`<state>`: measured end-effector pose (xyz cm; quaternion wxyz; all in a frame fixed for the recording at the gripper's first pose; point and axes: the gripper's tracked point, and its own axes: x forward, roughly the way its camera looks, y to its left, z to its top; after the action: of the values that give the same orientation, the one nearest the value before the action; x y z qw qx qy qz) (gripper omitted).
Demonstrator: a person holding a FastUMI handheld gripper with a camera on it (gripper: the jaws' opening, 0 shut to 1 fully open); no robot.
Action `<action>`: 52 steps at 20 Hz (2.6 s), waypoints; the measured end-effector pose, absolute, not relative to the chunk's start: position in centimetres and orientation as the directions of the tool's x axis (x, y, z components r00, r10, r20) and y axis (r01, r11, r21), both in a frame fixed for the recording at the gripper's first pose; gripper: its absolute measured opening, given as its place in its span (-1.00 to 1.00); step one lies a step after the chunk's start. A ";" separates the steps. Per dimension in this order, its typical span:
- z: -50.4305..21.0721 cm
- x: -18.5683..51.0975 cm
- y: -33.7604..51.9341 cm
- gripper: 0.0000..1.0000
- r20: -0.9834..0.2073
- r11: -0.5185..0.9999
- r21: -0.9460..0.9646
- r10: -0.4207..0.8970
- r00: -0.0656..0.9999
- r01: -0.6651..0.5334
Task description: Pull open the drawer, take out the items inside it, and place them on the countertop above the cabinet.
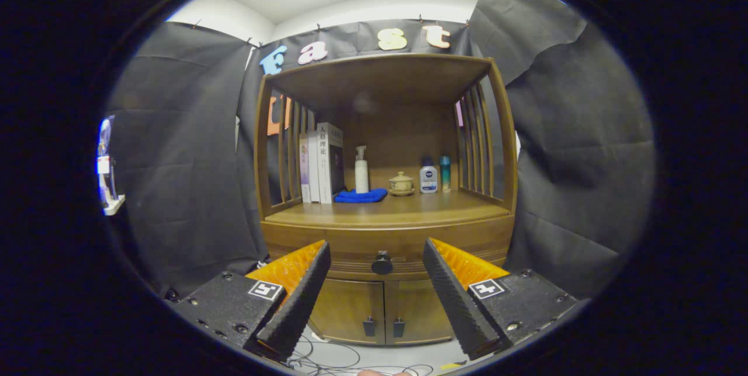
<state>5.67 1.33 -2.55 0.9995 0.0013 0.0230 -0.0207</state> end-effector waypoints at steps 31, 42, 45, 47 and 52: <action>-13.9 21.4 -0.6 -0.15 -0.256 0.985 0.093 -0.120 0.959 0.148; -14.2 16.7 -0.3 -0.30 -0.279 0.991 0.026 -0.116 0.953 0.128; -14.2 14.2 0.0 -0.30 -0.259 0.993 0.018 -0.111 0.960 0.120; -14.4 12.6 0.1 -0.30 -0.251 0.994 0.017 -0.104 0.962 0.112; -15.1 8.8 0.4 -0.31 -0.260 0.994 0.030 -0.098 0.961 0.109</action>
<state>8.75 0.44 -15.12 0.9899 0.0221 0.1301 -0.0524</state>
